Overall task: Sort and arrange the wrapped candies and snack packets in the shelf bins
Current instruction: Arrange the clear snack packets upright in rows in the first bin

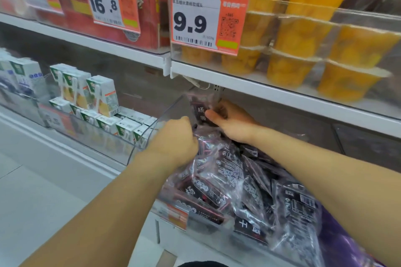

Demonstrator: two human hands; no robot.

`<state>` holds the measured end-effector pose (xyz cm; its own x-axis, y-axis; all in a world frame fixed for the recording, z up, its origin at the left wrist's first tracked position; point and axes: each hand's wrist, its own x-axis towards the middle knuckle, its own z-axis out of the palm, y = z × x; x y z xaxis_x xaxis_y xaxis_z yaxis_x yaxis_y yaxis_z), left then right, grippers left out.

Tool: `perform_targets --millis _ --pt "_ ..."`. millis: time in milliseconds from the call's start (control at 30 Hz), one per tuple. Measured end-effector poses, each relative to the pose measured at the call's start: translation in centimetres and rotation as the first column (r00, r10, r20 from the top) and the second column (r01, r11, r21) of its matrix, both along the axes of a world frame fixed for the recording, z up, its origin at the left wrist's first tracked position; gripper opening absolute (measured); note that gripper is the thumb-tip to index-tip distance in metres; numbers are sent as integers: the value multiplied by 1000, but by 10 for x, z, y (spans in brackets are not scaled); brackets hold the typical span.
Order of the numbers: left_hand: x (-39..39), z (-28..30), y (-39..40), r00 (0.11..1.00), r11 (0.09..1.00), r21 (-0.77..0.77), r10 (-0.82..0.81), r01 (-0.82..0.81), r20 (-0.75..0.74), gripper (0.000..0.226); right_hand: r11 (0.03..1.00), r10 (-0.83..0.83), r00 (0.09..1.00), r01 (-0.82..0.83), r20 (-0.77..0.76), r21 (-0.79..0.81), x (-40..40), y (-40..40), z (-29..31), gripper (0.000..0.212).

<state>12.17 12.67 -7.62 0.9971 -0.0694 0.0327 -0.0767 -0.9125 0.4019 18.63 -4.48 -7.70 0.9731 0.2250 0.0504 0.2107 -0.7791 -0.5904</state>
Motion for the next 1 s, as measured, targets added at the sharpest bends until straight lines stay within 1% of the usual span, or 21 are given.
perform_targets --millis 33,100,167,200,233,333,400,433,500,567,667,733,833,900,933,967,1000 --pt "4 0 0 998 999 34 1 0 -55 14 1000 9 1000 -9 -14 9 0 0 0 36" --pt "8 -2 0 995 997 77 20 -12 -102 19 999 39 999 -38 -32 16 0 1 0 38" --pt "8 -4 -2 996 995 80 71 -66 -51 31 998 53 998 -52 -44 24 0 2 1 39" --pt "8 -5 -3 995 993 63 102 -101 -13 33 998 56 997 -55 -47 35 -1 2 2 39" --pt "6 -4 -4 992 991 33 126 -127 17 30 997 58 997 -56 -53 46 -2 1 2 38" --pt "6 -3 -3 987 986 -82 149 -143 66 8 994 58 995 -50 -78 95 -2 0 1 32" --pt "3 -4 -3 980 977 -160 163 -143 117 16 986 38 995 -22 -96 163 -2 -1 2 26" --pt "0 -4 -2 972 973 -185 166 -135 164 23 984 34 994 -15 -101 179 -3 0 4 25" --pt "-4 -6 -1 952 982 -163 139 -97 272 34 990 37 996 -25 -83 140 -5 1 7 29" --pt "-4 -12 2 931 992 -118 85 -46 356 36 992 50 996 -41 -70 116 -4 1 10 34" --pt "-3 -16 6 895 996 -87 13 29 445 36 986 93 995 -86 -47 144 -3 1 13 27" --pt "-1 -18 8 870 993 -85 -31 83 492 38 985 123 992 -120 -22 121 -1 -1 18 28" --pt "3 -18 11 828 986 -82 -73 142 556 37 963 249 968 -246 -16 112 2 -3 28 30" --pt "5 -16 11 793 982 -84 -85 169 603 33 932 356 932 -348 -75 101 -2 -4 35 39" --pt "5 -15 11 772 979 -88 -89 184 629 30 923 384 917 -381 -105 48 -5 -3 37 49" --pt "5 -13 10 761 974 -117 -75 195 644 28 917 393 914 -398 -102 -29 -5 -2 36 60" --pt "3 -11 8 765 961 -189 -33 201 643 25 917 385 921 -389 -59 -93 -5 -1 35 64"
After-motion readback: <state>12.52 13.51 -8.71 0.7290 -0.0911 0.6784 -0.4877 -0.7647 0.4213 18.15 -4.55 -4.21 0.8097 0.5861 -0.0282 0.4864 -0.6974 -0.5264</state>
